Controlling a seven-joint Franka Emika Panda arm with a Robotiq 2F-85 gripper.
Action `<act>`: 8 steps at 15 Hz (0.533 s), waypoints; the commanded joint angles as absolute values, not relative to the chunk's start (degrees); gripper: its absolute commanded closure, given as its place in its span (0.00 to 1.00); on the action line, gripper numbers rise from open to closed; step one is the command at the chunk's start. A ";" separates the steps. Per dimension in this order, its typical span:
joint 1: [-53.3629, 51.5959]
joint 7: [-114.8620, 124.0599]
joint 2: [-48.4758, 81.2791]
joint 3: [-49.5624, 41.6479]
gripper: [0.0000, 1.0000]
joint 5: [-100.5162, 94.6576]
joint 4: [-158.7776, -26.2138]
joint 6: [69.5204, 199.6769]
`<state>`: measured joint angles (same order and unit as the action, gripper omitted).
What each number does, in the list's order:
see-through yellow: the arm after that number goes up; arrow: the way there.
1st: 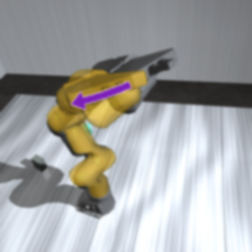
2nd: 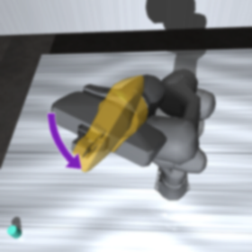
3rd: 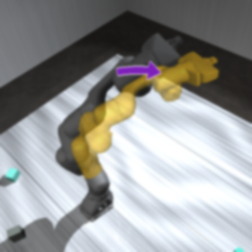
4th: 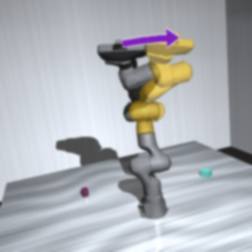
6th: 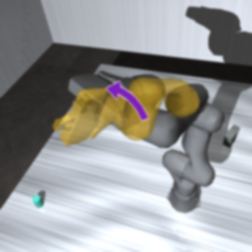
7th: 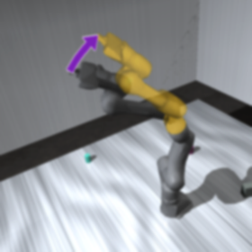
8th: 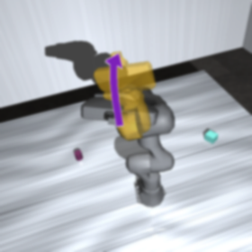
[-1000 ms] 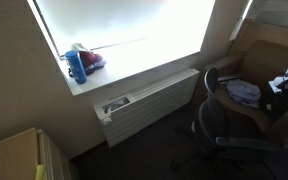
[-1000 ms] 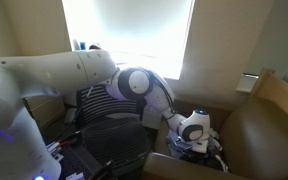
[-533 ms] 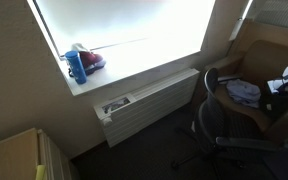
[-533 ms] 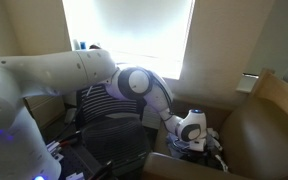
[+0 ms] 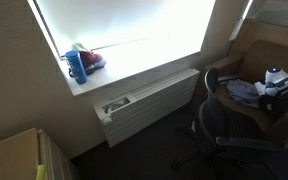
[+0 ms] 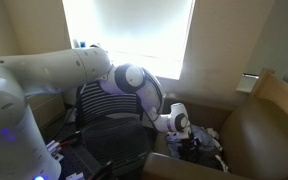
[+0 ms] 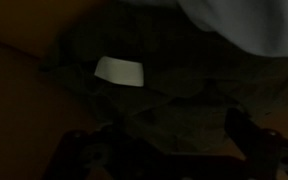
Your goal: Put the black cloth on the backrest of the black chair
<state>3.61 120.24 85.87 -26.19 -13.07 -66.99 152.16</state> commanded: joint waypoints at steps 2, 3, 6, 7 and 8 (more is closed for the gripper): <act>2.92 120.15 85.87 -26.41 0.00 -13.00 -66.94 151.80; 1.90 123.87 85.87 -28.49 0.00 -13.08 -68.32 154.23; 4.62 123.92 84.80 -26.63 0.00 -12.69 -69.63 159.57; 6.21 122.68 85.72 -25.59 0.00 -11.48 -68.18 161.57; 8.65 117.97 85.73 -23.00 0.00 -11.93 -68.05 166.33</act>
